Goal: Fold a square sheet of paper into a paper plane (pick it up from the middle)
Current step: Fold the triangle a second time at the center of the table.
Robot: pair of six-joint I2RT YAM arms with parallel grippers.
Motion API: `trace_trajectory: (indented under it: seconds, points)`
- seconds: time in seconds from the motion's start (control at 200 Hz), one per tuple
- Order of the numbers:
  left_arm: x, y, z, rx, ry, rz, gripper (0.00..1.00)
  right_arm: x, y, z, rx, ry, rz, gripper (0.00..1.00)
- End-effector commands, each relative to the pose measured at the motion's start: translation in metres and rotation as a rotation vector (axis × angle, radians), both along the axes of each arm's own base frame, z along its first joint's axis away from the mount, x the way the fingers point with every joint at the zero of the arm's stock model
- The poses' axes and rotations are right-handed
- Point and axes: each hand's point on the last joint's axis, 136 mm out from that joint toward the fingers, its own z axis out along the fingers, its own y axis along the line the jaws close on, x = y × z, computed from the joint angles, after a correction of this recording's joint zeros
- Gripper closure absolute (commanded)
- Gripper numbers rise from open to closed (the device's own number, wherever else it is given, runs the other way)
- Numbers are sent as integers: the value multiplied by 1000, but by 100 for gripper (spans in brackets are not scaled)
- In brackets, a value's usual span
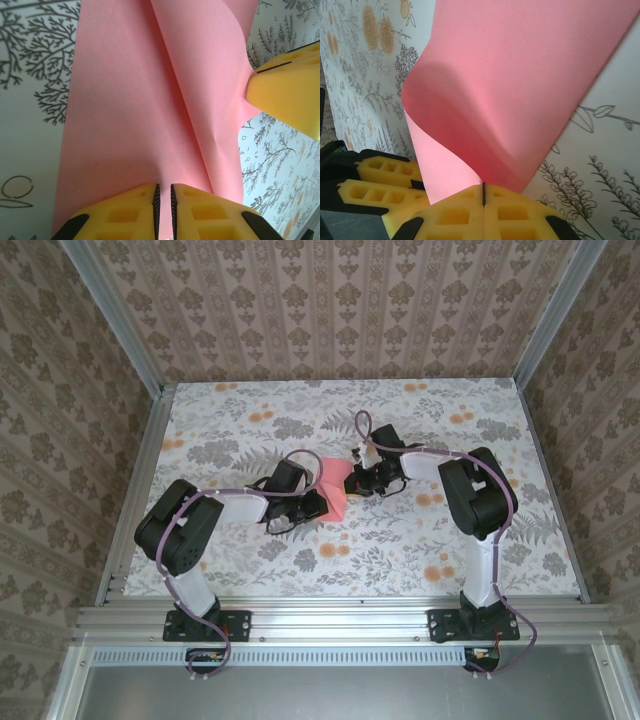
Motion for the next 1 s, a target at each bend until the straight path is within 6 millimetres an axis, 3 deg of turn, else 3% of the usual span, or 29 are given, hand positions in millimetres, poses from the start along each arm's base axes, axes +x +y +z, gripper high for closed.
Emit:
trace_trajectory:
  seconds: [0.0,0.82,0.995]
  points:
    - [-6,3,-10,47,23,-30,84,-1,1,-7,-19,10,25,95]
    - [-7,2,-10,49,22,-48,85,1,-9,-31,-121,62,1,94]
    - [-3,-2,0,28,-2,-52,84,-1,-14,-39,-158,100,-10,94]
